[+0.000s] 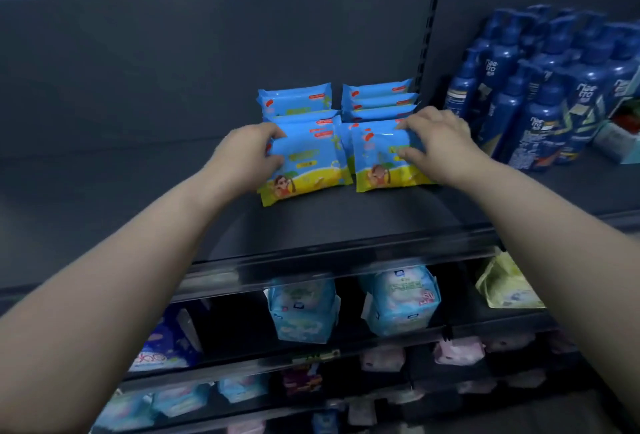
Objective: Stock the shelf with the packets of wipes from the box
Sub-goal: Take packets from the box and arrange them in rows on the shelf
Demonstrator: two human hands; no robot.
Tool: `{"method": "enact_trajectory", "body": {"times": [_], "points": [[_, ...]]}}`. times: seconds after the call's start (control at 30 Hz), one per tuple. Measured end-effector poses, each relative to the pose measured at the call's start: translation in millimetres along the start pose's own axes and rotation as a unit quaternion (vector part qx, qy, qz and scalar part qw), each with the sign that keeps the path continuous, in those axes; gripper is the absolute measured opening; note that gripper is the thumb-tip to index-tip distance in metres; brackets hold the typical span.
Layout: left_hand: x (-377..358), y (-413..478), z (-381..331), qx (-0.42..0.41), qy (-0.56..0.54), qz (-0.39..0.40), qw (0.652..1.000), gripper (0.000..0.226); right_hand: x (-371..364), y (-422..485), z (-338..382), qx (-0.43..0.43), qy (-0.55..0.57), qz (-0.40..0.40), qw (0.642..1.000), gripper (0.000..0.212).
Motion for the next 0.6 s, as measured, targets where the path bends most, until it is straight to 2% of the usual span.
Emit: {"method": "enact_trajectory", "body": {"times": [0.07,0.17,0.37,0.47,0.6], "points": [[-7.7,0.4,2.9,-0.004,0.023,-0.001,1.0,0.047,-5.1,-1.8,3.1,-0.001,-0.004,-0.022,1.0,0.044],[-21.1,-6.0,1.4,-0.004,0.05,0.044,0.998,0.059,-4.2,-8.7,10.6,0.016,-0.03,-0.071,0.997,0.042],[-23.4,-16.5,-18.9,-0.045,0.148,-0.014,0.988,0.062,-8.4,-25.7,13.2,0.03,-0.039,-0.011,0.999,0.053],[-28.9,-26.7,-43.4,-0.077,0.133,-0.031,0.988,0.063,-0.9,-39.9,10.3,0.027,-0.034,0.005,0.999,0.06],[-38.2,-42.8,-93.3,-0.141,0.072,-0.058,0.986,0.059,24.2,-66.8,-1.8,0.022,-0.02,-0.016,0.999,0.063]]}}
Point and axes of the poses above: each hand's wrist, its own y-axis towards the middle knuckle, its own x-axis out of the back of the hand, z = x × y, the point moved 7 cm from there along y, towards the middle knuckle, and after that the axes turned 8 degrees about -z, right-handed, at the moved point
